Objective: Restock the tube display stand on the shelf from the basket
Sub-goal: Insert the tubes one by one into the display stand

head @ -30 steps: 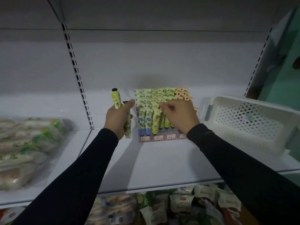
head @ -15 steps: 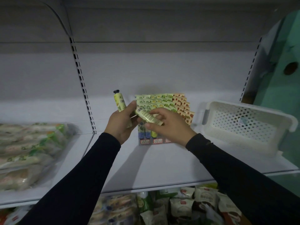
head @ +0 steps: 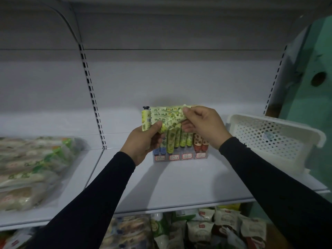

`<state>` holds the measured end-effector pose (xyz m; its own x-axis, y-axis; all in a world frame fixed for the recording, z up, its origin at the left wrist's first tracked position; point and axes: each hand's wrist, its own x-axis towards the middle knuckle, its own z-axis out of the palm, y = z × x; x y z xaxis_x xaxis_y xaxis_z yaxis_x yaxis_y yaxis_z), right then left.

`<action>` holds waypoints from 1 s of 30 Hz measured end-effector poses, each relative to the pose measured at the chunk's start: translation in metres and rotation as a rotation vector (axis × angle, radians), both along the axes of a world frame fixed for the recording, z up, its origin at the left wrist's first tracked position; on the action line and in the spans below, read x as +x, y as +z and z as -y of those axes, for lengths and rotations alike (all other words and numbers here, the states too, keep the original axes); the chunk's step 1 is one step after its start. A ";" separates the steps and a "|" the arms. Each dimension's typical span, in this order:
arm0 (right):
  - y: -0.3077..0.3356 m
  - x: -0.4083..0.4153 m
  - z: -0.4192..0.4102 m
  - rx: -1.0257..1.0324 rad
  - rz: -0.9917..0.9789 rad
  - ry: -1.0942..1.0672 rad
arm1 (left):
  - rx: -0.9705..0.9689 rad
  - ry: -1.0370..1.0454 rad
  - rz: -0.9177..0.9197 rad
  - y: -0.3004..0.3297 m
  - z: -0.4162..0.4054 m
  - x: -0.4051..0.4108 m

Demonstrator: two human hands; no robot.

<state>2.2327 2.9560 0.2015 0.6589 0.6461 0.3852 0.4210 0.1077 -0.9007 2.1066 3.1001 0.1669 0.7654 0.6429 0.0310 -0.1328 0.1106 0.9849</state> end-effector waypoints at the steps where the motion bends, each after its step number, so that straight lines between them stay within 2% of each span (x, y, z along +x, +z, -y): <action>1: 0.001 0.002 0.001 0.008 0.009 0.015 | 0.002 0.002 -0.006 0.000 0.001 0.000; 8: 0.007 0.013 0.010 0.027 -0.056 0.051 | 0.041 -0.030 -0.062 0.000 0.009 0.005; 11: 0.013 0.019 0.015 0.049 -0.070 -0.008 | 0.203 0.026 -0.083 0.000 0.011 0.007; 13: 0.016 0.028 0.020 0.033 -0.062 -0.055 | 0.353 0.148 -0.079 -0.002 0.007 0.009; 16: 0.015 0.037 0.025 -0.086 0.089 -0.141 | 0.547 0.377 -0.116 -0.004 -0.002 0.010; 18: 0.013 0.041 0.025 -0.234 0.281 -0.191 | 0.622 0.466 -0.178 -0.005 -0.005 0.011; 20: 0.010 0.042 0.022 -0.351 0.440 -0.217 | 0.659 0.482 -0.228 -0.006 -0.008 0.013; 24: 0.003 0.045 0.009 -0.424 0.651 -0.252 | 0.692 0.479 -0.277 -0.013 -0.011 0.018; 30: -0.014 0.048 -0.002 -0.480 0.751 -0.312 | 0.661 0.483 -0.246 -0.016 -0.011 0.023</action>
<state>2.2803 2.9581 0.1874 0.5165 0.6819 0.5179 0.8562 -0.4197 -0.3012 2.1298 3.1113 0.1506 0.4465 0.8086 0.3833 0.2082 -0.5104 0.8343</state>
